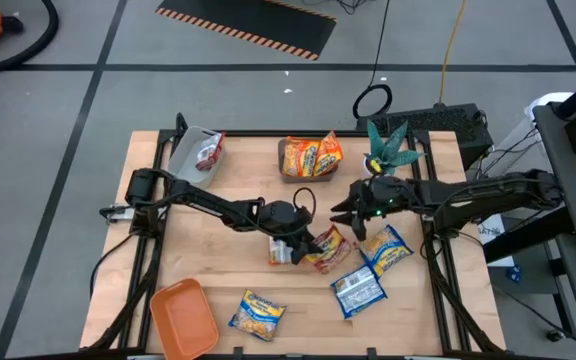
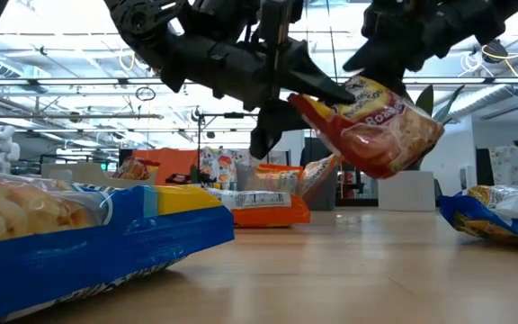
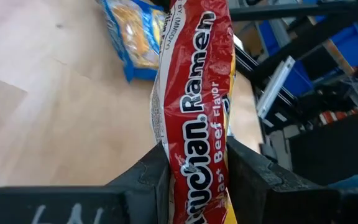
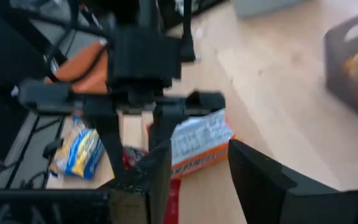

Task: Sort Maruchan noodles
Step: Put the red noodle pack into the grey bin

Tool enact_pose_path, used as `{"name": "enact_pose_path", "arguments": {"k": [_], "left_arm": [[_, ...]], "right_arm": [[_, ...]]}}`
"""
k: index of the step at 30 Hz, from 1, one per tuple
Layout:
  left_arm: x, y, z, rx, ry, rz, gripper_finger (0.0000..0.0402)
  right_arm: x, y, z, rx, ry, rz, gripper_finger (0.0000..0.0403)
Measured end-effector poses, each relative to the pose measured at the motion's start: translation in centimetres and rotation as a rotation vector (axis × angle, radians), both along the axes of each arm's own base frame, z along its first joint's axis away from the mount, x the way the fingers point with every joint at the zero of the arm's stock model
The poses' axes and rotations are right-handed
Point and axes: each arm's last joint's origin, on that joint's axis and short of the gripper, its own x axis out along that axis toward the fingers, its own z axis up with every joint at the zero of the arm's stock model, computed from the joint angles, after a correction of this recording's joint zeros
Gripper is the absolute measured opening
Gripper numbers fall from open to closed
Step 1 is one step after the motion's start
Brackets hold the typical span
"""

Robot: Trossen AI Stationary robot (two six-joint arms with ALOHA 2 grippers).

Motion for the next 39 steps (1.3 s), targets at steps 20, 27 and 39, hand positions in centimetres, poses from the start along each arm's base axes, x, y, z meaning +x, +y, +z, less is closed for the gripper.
{"name": "enact_pose_path", "arguments": {"k": [20,27,39], "left_arm": [[-2.5,5.8,7.9,0.012,-0.141,0.301,0.0122],[-6.0,9.2,10.8,0.125,-0.063,0.419,0.0122],[-13.9,14.9,15.4,0.265,0.044,0.685,0.0122]], "right_arm": [[-7.2,-4.3,6.9,-0.093,-0.426,-0.29,0.0153],[-7.1,-4.1,6.7,-0.113,-0.401,-0.195,0.0148],[-6.8,-4.2,6.2,-0.082,-0.365,-0.189,0.0094]]}}
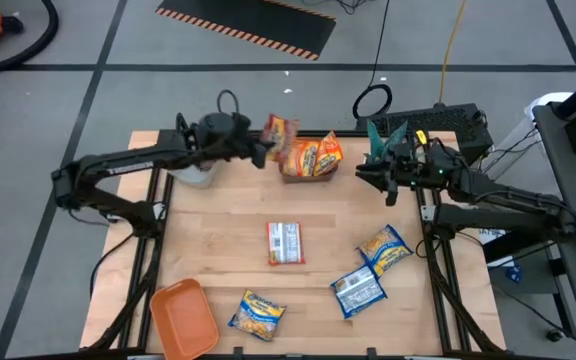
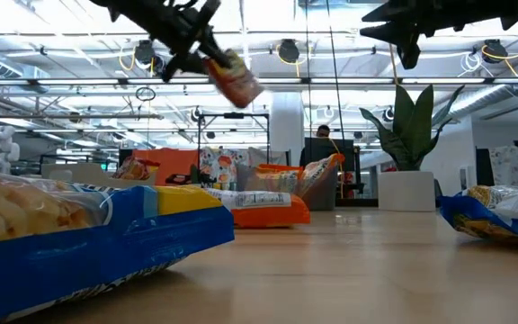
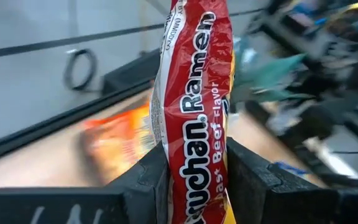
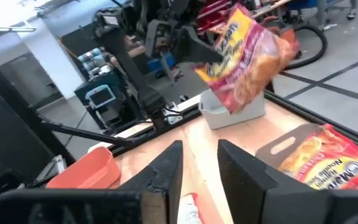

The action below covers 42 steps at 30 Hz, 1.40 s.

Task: Sort Maruchan noodles
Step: Put the red noodle pack into the grey bin

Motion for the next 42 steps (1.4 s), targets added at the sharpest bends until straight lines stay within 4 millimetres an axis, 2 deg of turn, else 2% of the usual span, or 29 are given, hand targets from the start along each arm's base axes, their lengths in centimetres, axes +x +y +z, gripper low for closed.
{"name": "enact_pose_path", "arguments": {"k": [6,12,15,22,27,30,35,42], "left_arm": [[-3.3,1.5,-0.3,-0.018,0.169,0.07,0.0122],[-6.7,2.2,-1.0,-0.078,0.359,0.14,0.0122],[-7.8,2.6,-0.8,-0.05,0.412,0.201,0.0122],[-9.9,4.3,-0.7,0.025,0.499,0.259,0.0122],[-11.8,5.3,-1.2,0.02,0.631,0.324,0.0122],[-12.7,5.8,-1.3,0.023,0.689,0.315,0.0122],[-13.7,6.2,-1.6,0.016,0.757,0.314,0.0122],[-13.8,7.7,-2.8,-0.022,0.813,0.33,0.0122]], "right_arm": [[0.3,-0.3,-0.3,0.098,0.003,-0.086,0.0065],[0.8,-0.2,-0.6,0.316,-0.014,-0.098,0.0037],[1.1,0.1,-0.8,0.391,-0.011,-0.084,0.0025],[2.3,1.1,-1.3,0.45,0.01,-0.06,0.0009],[3.6,2.2,-0.9,0.478,-0.061,-0.045,0.0008],[4.4,3.2,-0.6,0.482,-0.117,-0.013,0.0008],[5.6,4.6,-0.6,0.485,-0.189,-0.054,0.0008],[7.0,5.5,-1.6,0.513,-0.172,-0.068,0.0008]]}}
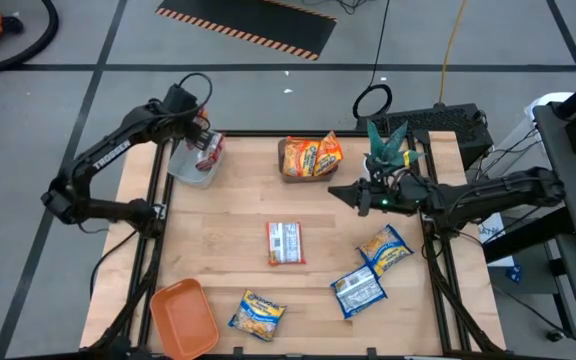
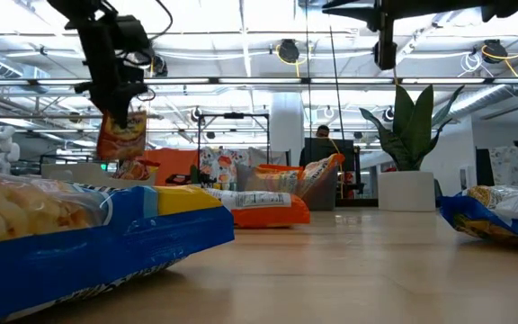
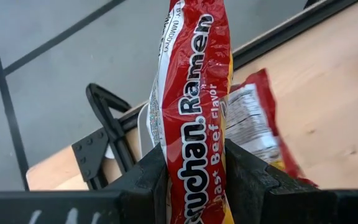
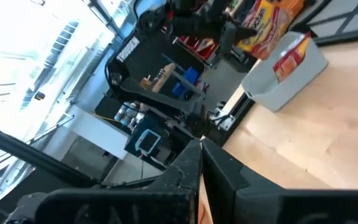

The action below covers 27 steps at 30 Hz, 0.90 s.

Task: Sort Maruchan noodles
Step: Put the red noodle pack into the grey bin

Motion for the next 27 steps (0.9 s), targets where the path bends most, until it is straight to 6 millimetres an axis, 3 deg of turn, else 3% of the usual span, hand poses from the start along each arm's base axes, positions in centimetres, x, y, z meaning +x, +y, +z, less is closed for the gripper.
{"name": "enact_pose_path", "arguments": {"k": [17,23,27], "left_arm": [[0.8,1.5,-5.8,-0.102,0.077,0.063,0.0122],[0.8,1.3,-6.3,-0.108,0.066,0.096,0.0124],[1.1,1.1,-6.4,-0.126,0.038,0.121,0.0155]], "right_arm": [[0.6,0.4,0.7,-0.006,-0.023,0.032,0.0008],[0.6,0.7,0.7,-0.007,-0.022,0.132,0.0008],[0.5,0.6,0.7,-0.006,-0.02,0.197,0.0008]]}}
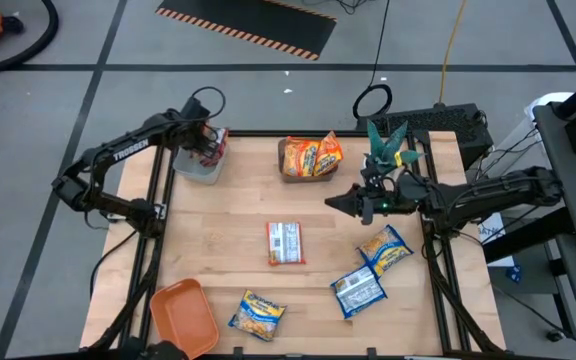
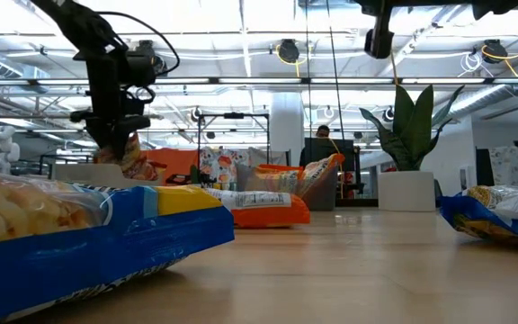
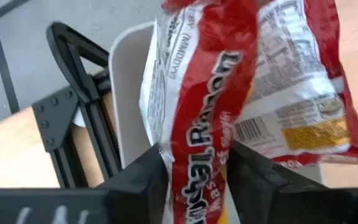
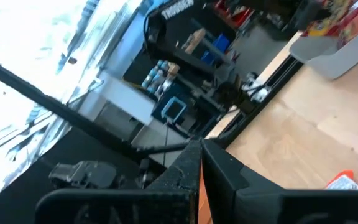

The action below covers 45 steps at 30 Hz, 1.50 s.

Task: Sort Maruchan noodles
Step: Put the red noodle pack into the grey bin, then put the top right blue noodle pack into the orange bin

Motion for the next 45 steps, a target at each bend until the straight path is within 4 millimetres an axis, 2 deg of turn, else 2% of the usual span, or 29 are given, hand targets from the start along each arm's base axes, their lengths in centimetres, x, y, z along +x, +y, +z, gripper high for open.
{"name": "enact_pose_path", "arguments": {"k": [7,10,14,20,30,36,41,45], "left_arm": [[0.4,-0.3,0.0,-0.007,-0.038,0.062,0.0246],[0.3,-0.4,0.8,-0.024,-0.04,0.095,0.0272],[0.5,-0.9,3.2,-0.003,-0.067,0.101,0.0279],[1.6,-2.4,6.8,0.073,-0.205,0.12,0.028],[5.4,-6.8,7.1,-0.064,-0.378,0.031,0.028],[8.1,-9.9,7.6,-0.062,-0.483,-0.082,0.028],[9.9,-12.1,8.1,-0.051,-0.579,-0.185,0.028],[10.8,-13.0,8.7,-0.036,-0.65,-0.236,0.028]], "right_arm": [[0.0,-1.3,-0.5,-0.005,0.047,0.1,0.0008],[0.0,-2.0,-0.7,-0.019,0.069,0.149,0.0008],[-0.1,-2.8,-0.7,-0.017,0.066,0.204,0.0008],[-0.4,-3.8,-0.7,-0.027,0.066,0.285,0.0008],[-1.1,-4.2,-2.1,0.0,0.202,0.428,0.0008],[-3.3,-3.8,-3.0,0.069,0.4,0.385,0.0008],[-6.2,-3.4,-4.2,0.122,0.637,0.3,0.001],[-8.8,-2.6,-5.2,0.182,0.853,0.253,0.0022]]}}
